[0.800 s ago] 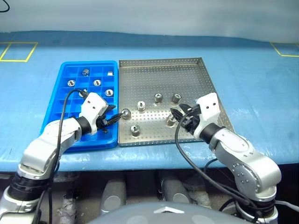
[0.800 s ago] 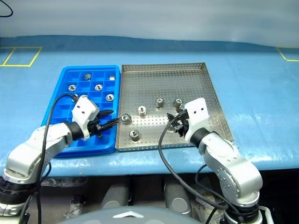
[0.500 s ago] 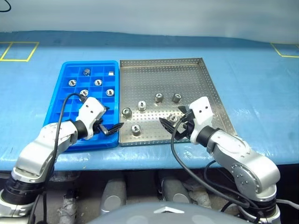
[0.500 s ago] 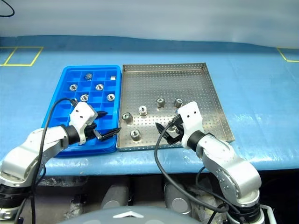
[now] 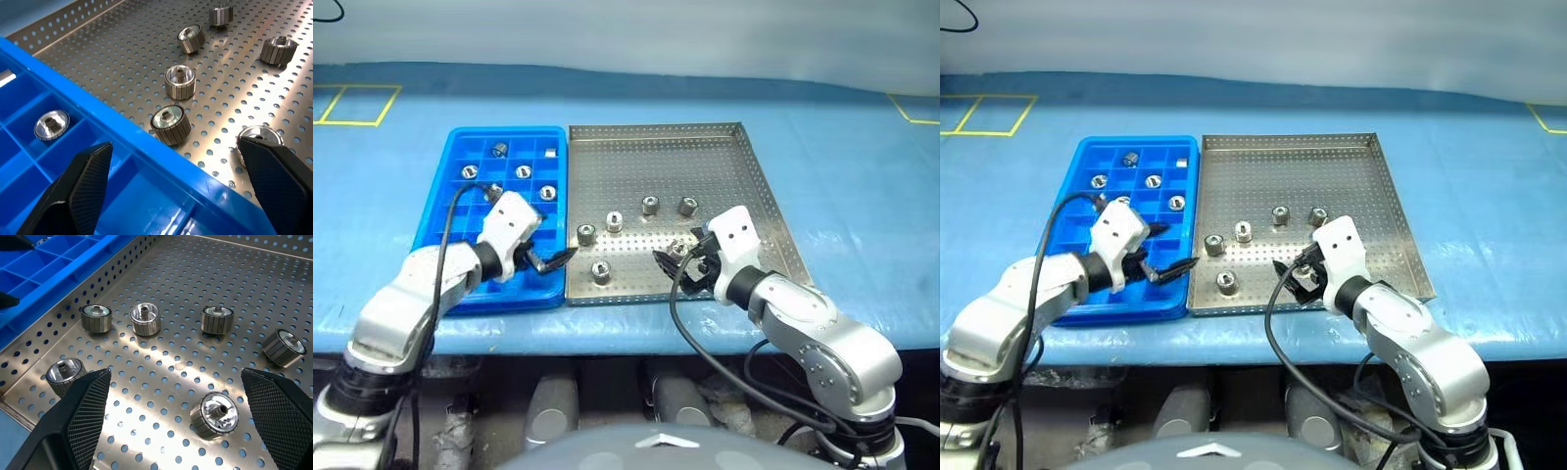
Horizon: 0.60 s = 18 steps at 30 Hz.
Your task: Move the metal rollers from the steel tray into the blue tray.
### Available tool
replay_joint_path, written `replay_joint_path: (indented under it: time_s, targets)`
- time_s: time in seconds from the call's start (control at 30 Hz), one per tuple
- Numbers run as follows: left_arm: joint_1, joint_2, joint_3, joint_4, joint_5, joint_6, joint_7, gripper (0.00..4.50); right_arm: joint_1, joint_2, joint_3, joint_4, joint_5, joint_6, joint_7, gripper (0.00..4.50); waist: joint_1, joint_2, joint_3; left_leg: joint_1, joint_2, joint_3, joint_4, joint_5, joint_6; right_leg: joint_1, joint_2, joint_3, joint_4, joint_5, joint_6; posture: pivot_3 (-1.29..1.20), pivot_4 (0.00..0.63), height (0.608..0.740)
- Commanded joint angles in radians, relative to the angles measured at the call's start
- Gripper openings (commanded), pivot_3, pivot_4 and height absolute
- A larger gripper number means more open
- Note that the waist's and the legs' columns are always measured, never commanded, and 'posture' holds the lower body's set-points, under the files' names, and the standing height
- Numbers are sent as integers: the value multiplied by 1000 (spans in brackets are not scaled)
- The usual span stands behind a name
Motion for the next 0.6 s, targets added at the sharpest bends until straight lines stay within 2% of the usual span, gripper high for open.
replay_joint_path:
  time_s: [0.03, 0.2, 0.3, 0.47, 0.6]
  targets:
    - [-166, -13, -77, 131, 40, -47, -115, 4500, -13, 14, 5, -12, -10, -13, -14, 4482, -1, 0, 0, 0, 0, 0, 1, 0, 0, 0, 0, 0, 0, 0, 0, 69, 150, 740]
    - [-455, -104, -255, 507, 158, -126, -297, 4500, -5, 39, 9, -11, -35, -24, -44, 4482, -4, 0, 0, -1, -1, 1, 2, 0, 0, 0, 0, 1, -1, 1, 1, 38, 150, 740]
    - [-571, -171, -339, 704, 236, -200, -383, 4500, 7, 56, 5, -22, -46, -29, -62, 4482, -11, 0, 0, -2, -1, 0, 2, -1, 1, 0, 0, 1, 0, 1, 1, 2, 150, 740]
    - [-689, -277, -417, 978, 355, -330, -466, 4500, 35, 87, -2, -43, -60, -34, -92, 4482, -25, 0, 0, -4, -1, 0, 2, -2, 4, -2, 0, 1, 0, 3, 4, -47, 150, 740]
    - [-732, -320, -460, 1114, 442, -406, -514, 4500, 55, 108, -5, -58, -70, -35, -111, 4482, -42, 0, 0, -4, -1, 0, 2, -3, 6, -2, 0, 2, 0, 3, 4, -67, 150, 740]
